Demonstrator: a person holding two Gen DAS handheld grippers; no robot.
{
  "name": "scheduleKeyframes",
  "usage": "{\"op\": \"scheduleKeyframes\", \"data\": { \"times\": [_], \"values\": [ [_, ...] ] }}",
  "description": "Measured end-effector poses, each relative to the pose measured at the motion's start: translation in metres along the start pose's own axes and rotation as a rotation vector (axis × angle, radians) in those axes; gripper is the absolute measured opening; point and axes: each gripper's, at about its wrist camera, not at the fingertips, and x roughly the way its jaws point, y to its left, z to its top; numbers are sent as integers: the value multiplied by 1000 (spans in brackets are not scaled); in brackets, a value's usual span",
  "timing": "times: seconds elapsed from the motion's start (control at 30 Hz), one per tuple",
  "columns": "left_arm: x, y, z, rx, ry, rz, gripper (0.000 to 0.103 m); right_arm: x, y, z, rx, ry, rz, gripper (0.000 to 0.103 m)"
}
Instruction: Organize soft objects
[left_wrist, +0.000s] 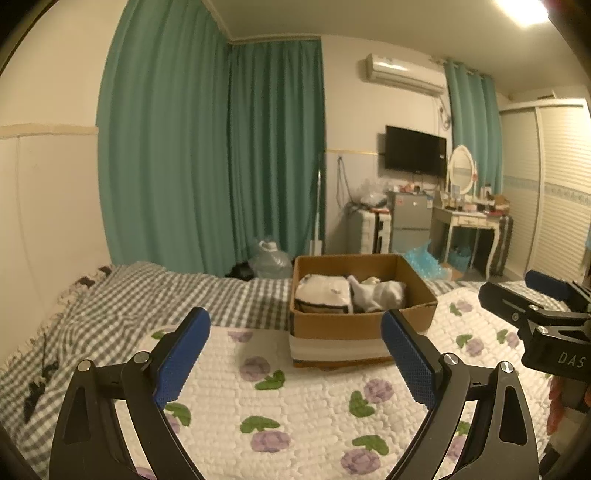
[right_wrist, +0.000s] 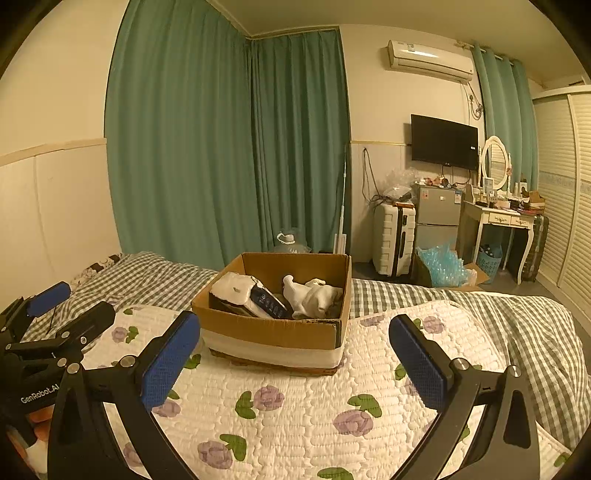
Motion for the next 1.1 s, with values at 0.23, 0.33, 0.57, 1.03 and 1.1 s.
{"op": "scheduleKeyframes", "data": {
  "times": [0.23, 0.33, 0.57, 1.03, 1.1],
  "values": [
    [0, 1, 0, 3, 1, 2, 95, 0, -2, 0, 1, -2, -5, 103],
    [0, 2, 1, 0, 3, -1, 95, 1, -2, 0, 3, 0, -6, 103],
    [0, 1, 1, 4, 3, -2, 95, 2, -2, -2, 3, 9, -7, 103],
    [2, 3, -1, -3, 10, -7, 95, 2, -1, -3, 8, 16, -3, 103],
    [2, 3, -1, -4, 10, -7, 95, 3, -1, -3, 8, 16, -4, 103]
  ]
}}
